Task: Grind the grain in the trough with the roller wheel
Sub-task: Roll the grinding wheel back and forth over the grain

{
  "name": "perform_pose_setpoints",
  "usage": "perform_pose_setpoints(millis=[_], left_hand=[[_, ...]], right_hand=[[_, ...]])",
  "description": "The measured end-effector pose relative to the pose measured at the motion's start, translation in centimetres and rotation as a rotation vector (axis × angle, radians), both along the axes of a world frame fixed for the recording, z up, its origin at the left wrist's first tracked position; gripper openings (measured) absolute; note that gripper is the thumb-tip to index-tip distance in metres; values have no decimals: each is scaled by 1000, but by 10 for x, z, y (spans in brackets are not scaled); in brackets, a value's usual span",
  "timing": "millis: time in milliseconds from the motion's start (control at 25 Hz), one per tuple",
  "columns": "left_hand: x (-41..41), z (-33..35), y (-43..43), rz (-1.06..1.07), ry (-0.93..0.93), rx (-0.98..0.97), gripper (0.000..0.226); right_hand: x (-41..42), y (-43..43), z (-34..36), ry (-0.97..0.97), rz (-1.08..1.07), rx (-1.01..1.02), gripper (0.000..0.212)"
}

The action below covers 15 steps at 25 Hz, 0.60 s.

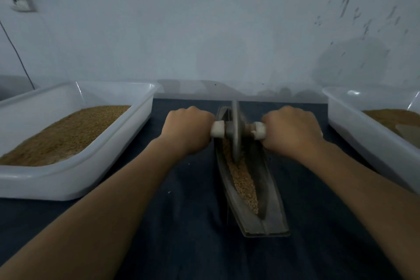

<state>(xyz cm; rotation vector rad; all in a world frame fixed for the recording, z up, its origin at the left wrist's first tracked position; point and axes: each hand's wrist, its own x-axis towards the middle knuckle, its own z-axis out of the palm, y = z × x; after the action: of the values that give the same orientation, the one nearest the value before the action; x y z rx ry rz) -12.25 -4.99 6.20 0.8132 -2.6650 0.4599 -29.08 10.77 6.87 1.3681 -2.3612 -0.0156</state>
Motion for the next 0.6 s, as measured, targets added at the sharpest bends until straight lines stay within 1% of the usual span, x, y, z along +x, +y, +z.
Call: perform_pose_setpoints(millis=[80,200,280,360,400,440,520,560,600], left_hand=[[-9,6,-11,15,-45,74,12],[6,5,0,-18,-84,153,13],[32,-5,17,-61,-58,93,15],[52,-10,30,-108,-15,-46,27],[55,-11,31,-120,3,-102,32],[54,-11,31,-110,6,-118,32],[40,-12,22,-35,-2,-17,19],[28,-11,14,1,-8,21,11],[16,-7,5,23,-11,41,8]], right_hand=[[-9,-18,9,-40,10,29,19],[-7,-2,2,-4,46,19,28],[1,26,-13,93,88,-30,34],[8,51,-20,214,146,-100,37],[9,57,-19,250,168,-133,38],[9,56,-18,253,169,-136,40],[4,40,-17,217,112,-95,41],[-1,24,-13,158,87,-88,36],[-6,8,-9,101,75,-81,28]])
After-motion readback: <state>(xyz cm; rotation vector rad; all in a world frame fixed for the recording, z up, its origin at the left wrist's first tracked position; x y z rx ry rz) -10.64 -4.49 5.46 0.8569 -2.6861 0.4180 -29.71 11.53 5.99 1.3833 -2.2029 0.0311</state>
